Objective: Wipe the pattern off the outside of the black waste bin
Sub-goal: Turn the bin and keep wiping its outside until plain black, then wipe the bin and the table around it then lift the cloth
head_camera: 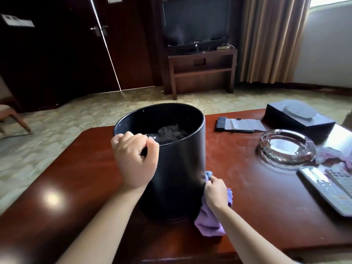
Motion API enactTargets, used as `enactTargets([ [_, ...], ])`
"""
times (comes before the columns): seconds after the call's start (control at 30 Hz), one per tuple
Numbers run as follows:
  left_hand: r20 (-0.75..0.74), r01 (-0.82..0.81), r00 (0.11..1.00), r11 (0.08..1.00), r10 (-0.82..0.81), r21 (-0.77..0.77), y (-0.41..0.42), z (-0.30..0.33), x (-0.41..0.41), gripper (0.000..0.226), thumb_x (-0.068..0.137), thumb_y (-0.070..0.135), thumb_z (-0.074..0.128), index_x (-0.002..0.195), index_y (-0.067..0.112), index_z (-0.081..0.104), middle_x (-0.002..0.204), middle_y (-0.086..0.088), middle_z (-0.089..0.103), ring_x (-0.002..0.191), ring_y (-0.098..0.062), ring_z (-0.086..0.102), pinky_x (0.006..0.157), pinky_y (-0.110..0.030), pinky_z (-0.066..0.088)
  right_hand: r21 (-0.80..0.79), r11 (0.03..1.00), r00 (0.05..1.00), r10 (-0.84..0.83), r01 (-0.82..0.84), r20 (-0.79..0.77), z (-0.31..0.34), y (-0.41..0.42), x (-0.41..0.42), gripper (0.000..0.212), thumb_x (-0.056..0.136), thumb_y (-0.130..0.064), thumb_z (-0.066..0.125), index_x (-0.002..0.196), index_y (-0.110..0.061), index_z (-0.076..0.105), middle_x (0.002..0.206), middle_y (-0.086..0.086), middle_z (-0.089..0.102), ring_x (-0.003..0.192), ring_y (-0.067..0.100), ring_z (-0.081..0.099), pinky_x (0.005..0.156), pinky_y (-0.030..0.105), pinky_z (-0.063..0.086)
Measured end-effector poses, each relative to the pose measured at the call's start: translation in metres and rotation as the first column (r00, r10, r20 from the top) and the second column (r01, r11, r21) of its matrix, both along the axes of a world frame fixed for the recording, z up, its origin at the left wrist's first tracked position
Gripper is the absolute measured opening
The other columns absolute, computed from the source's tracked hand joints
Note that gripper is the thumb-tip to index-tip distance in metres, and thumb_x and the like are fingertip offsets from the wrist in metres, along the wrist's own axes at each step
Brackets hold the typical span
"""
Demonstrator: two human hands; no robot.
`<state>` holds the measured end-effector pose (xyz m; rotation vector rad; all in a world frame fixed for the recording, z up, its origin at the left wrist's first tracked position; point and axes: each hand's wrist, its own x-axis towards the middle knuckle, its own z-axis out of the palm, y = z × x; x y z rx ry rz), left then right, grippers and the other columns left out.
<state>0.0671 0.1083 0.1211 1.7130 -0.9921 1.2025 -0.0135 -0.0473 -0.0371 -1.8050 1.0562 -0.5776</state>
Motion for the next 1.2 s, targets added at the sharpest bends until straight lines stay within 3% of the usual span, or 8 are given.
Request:
enactTargets([
  [0.1,0.021,-0.132,0.991,0.991,0.131,0.034,-0.004,0.006,-0.007,0.034,0.083,0.017,0.046,0.055,0.022,0.027,0.053,0.008,0.025,0.055,-0.015,0.03,0.068,-0.033,0.027,0.041,0.999,0.999,-0.033,0.032,0.023,0.01,0.0,0.001,0.029,0.093,-0.015,0.044,0.07,0.0,0.053,0.065,0.003,0.048,0.066,0.019,0.04,0.059,0.032,0.029],
  [0.3,0.082,-0.236,0.971,0.963,0.226,0.129,-0.026,0.006,-0.029,0.042,0.089,0.024,0.052,0.049,0.02,0.039,0.045,0.001,0.044,0.049,-0.024,0.045,0.064,-0.035,0.03,0.012,0.995,0.841,-0.089,0.098,0.534,0.078,0.012,0.005,0.032,0.09,0.002,0.039,0.067,-0.015,0.052,0.075,-0.002,0.043,0.066,-0.001,0.046,0.062,0.005,0.034],
  [0.4,0.072,-0.23,0.972,0.967,0.223,0.11,-0.028,0.005,-0.029,0.045,0.089,0.024,0.052,0.048,0.021,0.035,0.042,0.001,0.042,0.046,-0.024,0.043,0.062,-0.034,0.027,0.022,0.998,0.908,-0.061,0.058,0.414,0.053,0.014,0.001,0.027,0.092,-0.002,0.039,0.075,-0.012,0.058,0.078,0.004,0.049,0.07,0.012,0.045,0.064,0.018,0.034],
  [0.53,0.102,-0.224,0.971,0.972,0.216,0.077,-0.027,0.004,-0.027,0.045,0.088,0.022,0.051,0.048,0.02,0.033,0.041,0.002,0.04,0.045,-0.022,0.04,0.064,-0.034,0.025,-0.027,0.997,0.996,-0.068,0.066,-0.059,-0.005,0.021,-0.007,0.029,0.094,-0.019,0.039,0.068,-0.014,0.05,0.085,0.016,0.058,0.075,0.026,0.048,0.069,0.032,0.036],
  [0.67,0.097,-0.171,0.981,0.984,0.166,0.053,-0.019,0.004,-0.016,0.043,0.086,0.02,0.05,0.05,0.024,0.027,0.04,0.003,0.034,0.045,-0.021,0.038,0.064,-0.035,0.026,0.0,1.0,0.981,0.002,-0.002,0.193,0.023,0.013,0.0,0.027,0.087,-0.001,0.041,0.06,-0.005,0.043,0.065,0.009,0.043,0.061,0.017,0.037,0.057,0.029,0.031],
  [0.8,0.109,-0.155,0.983,0.988,0.15,0.031,-0.011,0.003,-0.004,0.044,0.085,0.019,0.047,0.044,0.018,0.031,0.04,0.003,0.031,0.043,-0.021,0.037,0.065,-0.033,0.025,-0.009,1.0,0.896,0.02,-0.018,0.443,0.067,0.003,0.013,0.026,0.091,0.0,0.038,0.081,-0.01,0.06,0.084,0.002,0.047,0.074,0.002,0.046,0.065,0.003,0.033],
  [1.07,0.1,-0.173,0.98,0.984,0.169,0.031,-0.01,0.003,-0.004,0.042,0.084,0.019,0.046,0.045,0.019,0.03,0.04,0.002,0.033,0.043,-0.021,0.036,0.064,-0.034,0.025,0.081,0.992,0.994,0.093,-0.097,0.051,0.011,0.001,0.006,0.018,0.084,-0.001,0.041,0.069,0.002,0.049,0.061,0.006,0.047,0.062,0.018,0.037,0.055,0.03,0.028],
  [1.2,0.097,-0.172,0.981,0.985,0.169,0.03,-0.011,0.003,-0.004,0.041,0.084,0.019,0.045,0.048,0.021,0.027,0.04,0.001,0.034,0.043,-0.022,0.036,0.064,-0.033,0.025,0.095,0.987,0.969,0.108,-0.131,0.221,0.024,0.004,0.003,0.019,0.079,0.005,0.041,0.062,-0.003,0.043,0.057,0.003,0.037,0.06,0.013,0.031,0.051,0.028,0.025],
])
